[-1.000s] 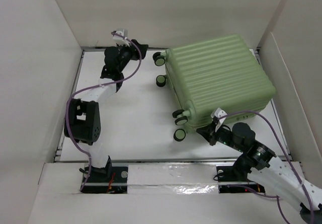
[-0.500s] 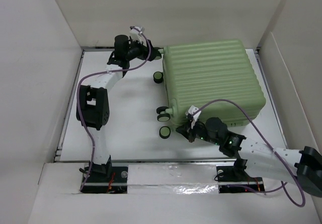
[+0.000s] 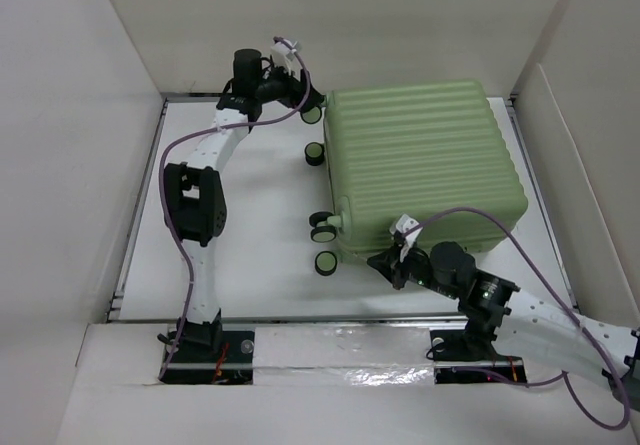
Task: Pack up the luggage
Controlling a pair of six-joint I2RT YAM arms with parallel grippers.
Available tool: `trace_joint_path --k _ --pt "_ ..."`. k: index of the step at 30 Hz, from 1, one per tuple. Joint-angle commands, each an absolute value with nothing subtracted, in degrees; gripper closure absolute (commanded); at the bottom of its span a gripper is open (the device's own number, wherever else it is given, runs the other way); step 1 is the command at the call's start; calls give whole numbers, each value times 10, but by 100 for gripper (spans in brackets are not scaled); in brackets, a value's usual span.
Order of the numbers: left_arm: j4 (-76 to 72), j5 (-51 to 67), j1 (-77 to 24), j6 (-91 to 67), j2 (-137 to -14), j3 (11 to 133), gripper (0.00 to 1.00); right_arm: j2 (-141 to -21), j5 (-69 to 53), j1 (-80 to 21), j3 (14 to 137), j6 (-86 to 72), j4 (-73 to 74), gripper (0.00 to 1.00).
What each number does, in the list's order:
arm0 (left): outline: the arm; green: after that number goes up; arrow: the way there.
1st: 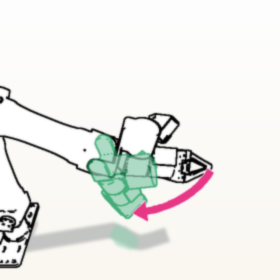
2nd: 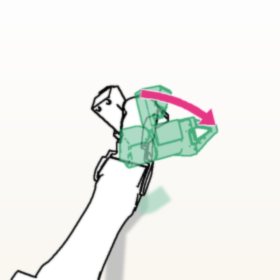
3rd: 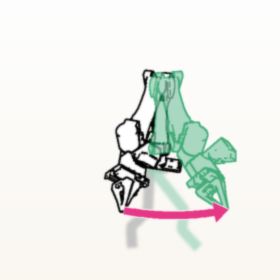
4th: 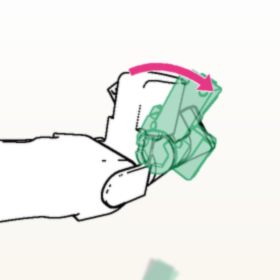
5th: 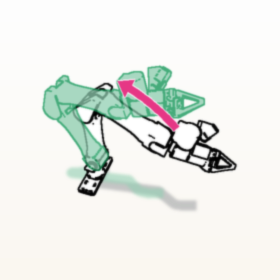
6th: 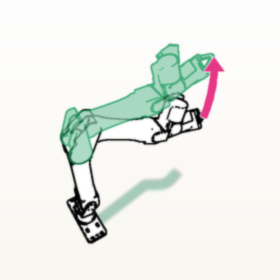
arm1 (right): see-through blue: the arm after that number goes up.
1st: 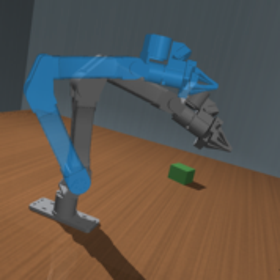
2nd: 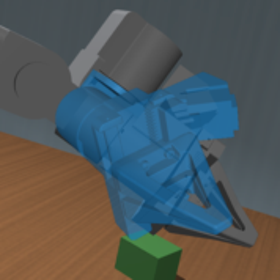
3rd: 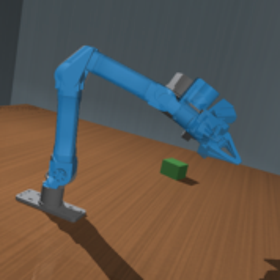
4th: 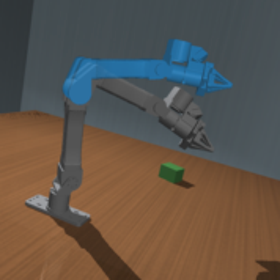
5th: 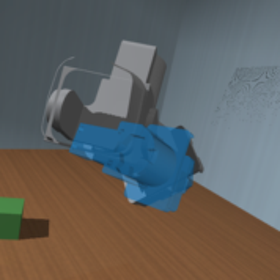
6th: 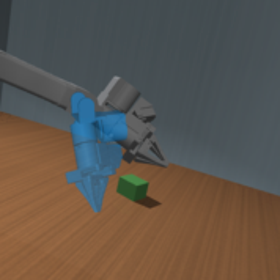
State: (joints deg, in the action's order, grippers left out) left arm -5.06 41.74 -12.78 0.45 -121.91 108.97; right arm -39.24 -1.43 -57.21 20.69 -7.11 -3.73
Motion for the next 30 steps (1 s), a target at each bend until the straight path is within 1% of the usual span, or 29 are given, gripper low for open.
trace_joint_path --k 1,4,5,6,7,8,9,11,12,14,15,16,17,18,19,20,21,22,23,24,25,26,27,28,29,30 --pt "15 414 -145 61 -1246 1153 22 -351 -37 -573 210 -88 29 100" --pt "20 407 -150 66 -1260 1166 24 -330 -50 -568 204 -93 27 100" --pt "16 408 -150 59 -1262 1163 25 -334 -58 -568 207 -93 23 98" --pt "12 408 -150 55 -1265 1160 27 -357 -81 -568 213 -90 23 92" --pt "4 407 -150 50 -1265 1156 30 -373 -93 -568 219 -86 24 79" --pt "-3 406 -150 41 -1264 1144 31 -391 -108 -568 237 -82 28 44" --pt "-16 405 -150 38 -1261 1138 32 -422 -128 -575 251 -68 42 32" --pt "-46 403 -150 28 -1253 1108 34 -435 -134 -590 301 -54 84 7" --pt "-58 403 -150 19 -1245 1099 35 -435 -121 -598 322 -38 104 4" --pt "-77 406 -150 14 -1242 1090 39 -409 -86 -613 365 -32 161 1" --pt "-78 407 -150 11 -1245 1091 42 -396 -70 -618 405 -24 180 2" --pt "-78 410 -150 10 -1246 1092 48 -365 -13 -618 424 -22 198 9" --pt "-79 413 -150 8 -1249 1092 51 -348 36 -618 440 -25 219 48" --pt "-82 417 -150 6 -1251 1092 55 -329 80 -618 451 -33 220 72" --pt "-85 418 -150 3 -1252 1092 64 -311 167 -608 460 -46 221 87" --pt "-89 425 -150 3 -1255 1088 68 -285 210 -586 463 -50 221 100" --pt "-93 428 -150 4 -1254 1084 73 -278 253 -567 466 -58 221 100" --pt "-107 429 -150 -20 -1254 1079 81 -276 328 -547 477 -57 223 100" --pt "-115 430 -150 -27 -1254 1065 83 -288 359 -496 484 -53 230 100" --pt "-124 430 -150 -35 -1250 1057 85 -299 392 -466 491 -49 236 100" --pt "-145 427 -150 -52 -1243 1039 90 -319 429 -405 514 -48 264 100" --pt "-156 425 -150 -61 -1243 1039 91 -319 425 -404 529 -53 288 100" --pt "-169 425 -150 -68 -1235 1019 92 -316 416 -353 540 -65 314 100" --pt "-196 423 -150 -77 -1231 1008 94 -302 404 -334 546 -87 334 100" --pt "-209 418 -150 -85 -1227 998 95 -282 403 -320 537 -99 370 100" --pt "-220 415 -150 -98 -1223 985 95 -230 407 -309 529 -116 386 100"
